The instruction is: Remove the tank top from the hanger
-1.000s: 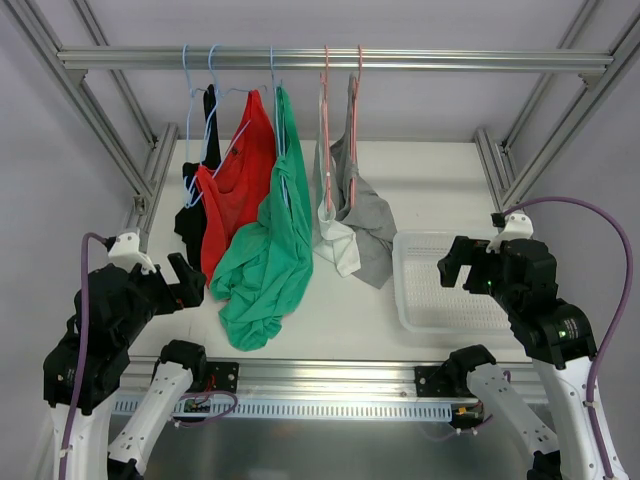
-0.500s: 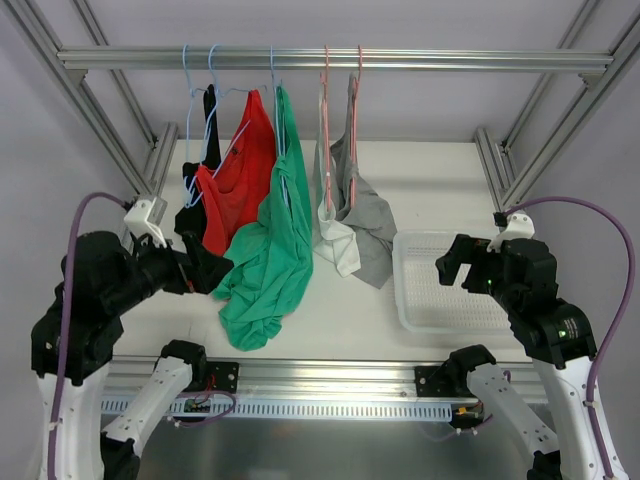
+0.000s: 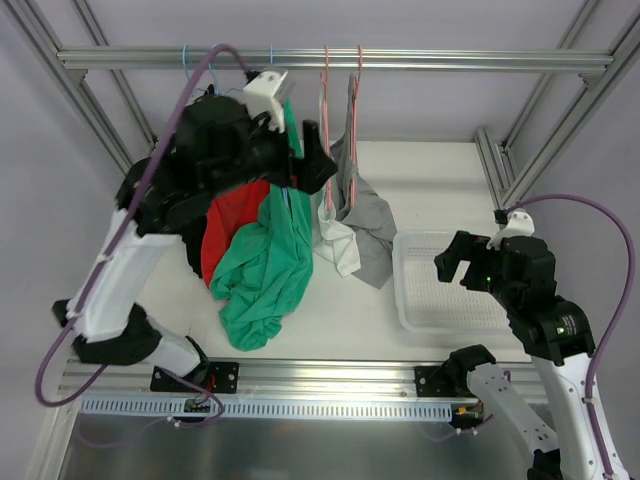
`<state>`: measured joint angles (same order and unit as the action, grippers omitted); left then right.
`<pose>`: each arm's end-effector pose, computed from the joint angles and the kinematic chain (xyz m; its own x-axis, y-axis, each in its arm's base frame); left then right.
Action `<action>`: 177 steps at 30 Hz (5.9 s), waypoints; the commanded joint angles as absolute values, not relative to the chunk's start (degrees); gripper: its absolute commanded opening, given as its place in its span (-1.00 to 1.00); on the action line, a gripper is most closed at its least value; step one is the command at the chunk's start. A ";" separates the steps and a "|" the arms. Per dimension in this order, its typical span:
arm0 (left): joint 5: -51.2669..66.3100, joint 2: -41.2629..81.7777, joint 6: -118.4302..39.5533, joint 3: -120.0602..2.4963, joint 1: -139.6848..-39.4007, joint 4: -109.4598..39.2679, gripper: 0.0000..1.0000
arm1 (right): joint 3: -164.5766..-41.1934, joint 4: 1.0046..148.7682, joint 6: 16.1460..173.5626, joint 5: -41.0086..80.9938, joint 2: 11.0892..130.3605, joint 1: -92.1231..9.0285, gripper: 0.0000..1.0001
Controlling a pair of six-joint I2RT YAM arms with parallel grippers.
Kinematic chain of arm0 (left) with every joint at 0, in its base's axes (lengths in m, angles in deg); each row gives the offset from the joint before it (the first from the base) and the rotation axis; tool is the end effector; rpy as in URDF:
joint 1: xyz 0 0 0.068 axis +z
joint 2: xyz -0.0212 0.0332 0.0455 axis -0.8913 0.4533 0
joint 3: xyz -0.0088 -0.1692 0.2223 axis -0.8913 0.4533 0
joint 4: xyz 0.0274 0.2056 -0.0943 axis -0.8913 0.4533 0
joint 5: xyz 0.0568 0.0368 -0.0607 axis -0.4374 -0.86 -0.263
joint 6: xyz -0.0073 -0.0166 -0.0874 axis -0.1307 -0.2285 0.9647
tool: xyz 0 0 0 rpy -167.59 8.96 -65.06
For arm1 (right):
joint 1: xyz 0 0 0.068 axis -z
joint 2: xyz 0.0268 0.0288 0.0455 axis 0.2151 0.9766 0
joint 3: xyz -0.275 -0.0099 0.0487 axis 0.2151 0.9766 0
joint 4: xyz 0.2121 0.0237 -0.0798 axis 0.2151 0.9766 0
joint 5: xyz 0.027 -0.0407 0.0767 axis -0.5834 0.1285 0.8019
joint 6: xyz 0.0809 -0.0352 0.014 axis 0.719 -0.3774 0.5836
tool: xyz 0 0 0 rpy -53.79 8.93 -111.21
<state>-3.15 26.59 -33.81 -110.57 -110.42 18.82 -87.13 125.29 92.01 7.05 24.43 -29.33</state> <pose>0.1695 -0.1793 0.5408 -0.3170 -0.0921 -0.9439 0.6421 0.7117 -0.2850 0.0969 0.0217 0.3440 -0.4315 -0.0590 -0.9002 -0.1806 0.9833 0.0221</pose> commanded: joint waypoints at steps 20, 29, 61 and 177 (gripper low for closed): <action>-33.53 58.75 -47.51 -127.33 -112.10 1.46 0.33 | -87.98 122.98 95.25 13.84 18.39 -29.47 0.99; -25.70 61.48 -43.90 -126.71 -108.40 1.37 -0.23 | -88.07 122.98 95.25 13.93 18.21 -29.38 0.99; -17.70 44.62 -33.36 -116.11 -109.80 -0.91 -1.00 | -85.44 119.13 91.03 19.71 20.32 -29.38 0.99; -19.47 63.40 -33.26 -134.96 -109.02 3.05 -1.00 | -76.91 104.88 97.71 20.87 27.78 -50.12 0.99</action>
<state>-24.57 60.68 -32.82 -130.20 -111.71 2.45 -77.42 106.63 97.84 20.56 27.18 -49.81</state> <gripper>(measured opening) 0.025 0.993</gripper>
